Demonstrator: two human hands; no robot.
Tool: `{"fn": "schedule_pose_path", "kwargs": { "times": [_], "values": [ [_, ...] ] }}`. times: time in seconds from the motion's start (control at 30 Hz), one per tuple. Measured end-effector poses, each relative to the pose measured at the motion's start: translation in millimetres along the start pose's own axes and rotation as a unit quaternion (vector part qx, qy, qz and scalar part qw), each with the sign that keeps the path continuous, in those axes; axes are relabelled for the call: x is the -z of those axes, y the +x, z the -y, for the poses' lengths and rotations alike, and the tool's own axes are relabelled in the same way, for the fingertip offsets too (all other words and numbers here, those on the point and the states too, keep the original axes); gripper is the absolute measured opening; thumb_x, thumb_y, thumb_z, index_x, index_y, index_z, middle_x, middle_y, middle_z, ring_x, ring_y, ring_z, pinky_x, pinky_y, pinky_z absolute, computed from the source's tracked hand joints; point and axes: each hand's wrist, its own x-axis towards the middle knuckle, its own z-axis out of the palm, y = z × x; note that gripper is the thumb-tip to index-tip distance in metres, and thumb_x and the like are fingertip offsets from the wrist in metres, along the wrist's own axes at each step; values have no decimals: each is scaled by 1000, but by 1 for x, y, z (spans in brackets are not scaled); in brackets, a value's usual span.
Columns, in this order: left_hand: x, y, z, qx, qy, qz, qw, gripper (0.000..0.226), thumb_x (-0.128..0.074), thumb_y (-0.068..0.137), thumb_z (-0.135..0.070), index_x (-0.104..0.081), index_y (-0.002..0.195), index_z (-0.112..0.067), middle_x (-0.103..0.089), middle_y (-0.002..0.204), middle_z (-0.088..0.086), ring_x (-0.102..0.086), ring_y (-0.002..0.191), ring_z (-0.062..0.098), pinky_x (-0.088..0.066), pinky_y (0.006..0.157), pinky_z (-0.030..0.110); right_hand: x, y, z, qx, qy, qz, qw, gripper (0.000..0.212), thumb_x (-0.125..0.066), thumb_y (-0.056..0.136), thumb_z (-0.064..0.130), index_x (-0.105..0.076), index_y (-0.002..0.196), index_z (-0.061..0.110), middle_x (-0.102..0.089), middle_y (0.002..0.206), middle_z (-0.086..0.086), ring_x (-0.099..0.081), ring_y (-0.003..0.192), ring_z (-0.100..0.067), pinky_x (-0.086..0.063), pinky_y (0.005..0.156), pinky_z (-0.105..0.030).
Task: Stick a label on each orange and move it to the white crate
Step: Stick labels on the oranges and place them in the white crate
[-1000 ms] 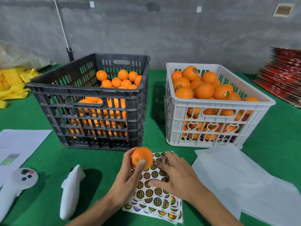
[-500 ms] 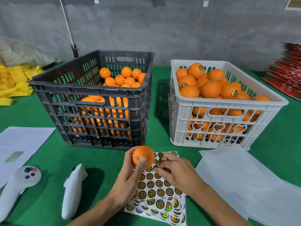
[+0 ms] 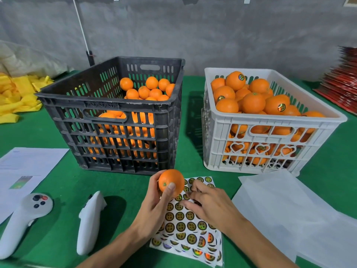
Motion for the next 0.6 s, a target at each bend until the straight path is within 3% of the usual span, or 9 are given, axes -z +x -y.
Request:
{"fn": "schedule_pose_path", "kwargs": {
  "times": [0.2, 0.27, 0.4, 0.5, 0.6],
  "values": [
    [1, -1, -1, -6, -16, 6, 1000, 51, -50, 87, -75, -41, 134, -56, -60, 124, -22, -66, 119, 11, -48, 99, 22, 1, 1, 4, 52, -98, -32, 993, 53, -39, 104, 55, -79, 94, 23, -61, 107, 9, -61, 60, -13, -54, 56, -31],
    [1, -1, -1, -8, -16, 11, 1000, 51, -50, 89, -72, -41, 135, -53, -60, 123, -25, -65, 120, 10, -50, 99, 23, 1, 0, 5, 39, -82, -12, 996, 67, -30, 101, 68, -76, 105, 20, -57, 114, 8, -63, 70, -15, -54, 63, -34],
    [1, -1, -2, -14, -5, 13, 1000, 50, -50, 90, -73, -40, 135, -54, -61, 120, -26, -64, 116, 5, -52, 93, 18, -2, -4, 3, -7, -1, 6, 1000, 85, -32, 89, 86, -65, 134, 21, -44, 115, 12, -56, 83, -12, -52, 78, -34],
    [1, 0, 1, -14, -16, 10, 1000, 53, -50, 89, -74, -41, 136, -53, -62, 121, -24, -66, 117, 9, -50, 100, 30, -3, -4, 1, -14, 36, 17, 999, 85, -35, 87, 86, -59, 142, 25, -42, 117, 15, -53, 90, -10, -48, 83, -31],
    [1, -1, 1, -11, -25, 8, 1000, 52, -51, 89, -73, -43, 135, -52, -62, 123, -22, -65, 119, 10, -50, 103, 33, -5, -4, -1, -14, 73, 16, 997, 80, -40, 87, 83, -59, 142, 28, -42, 114, 18, -52, 95, -7, -45, 84, -27]
  ]
}}
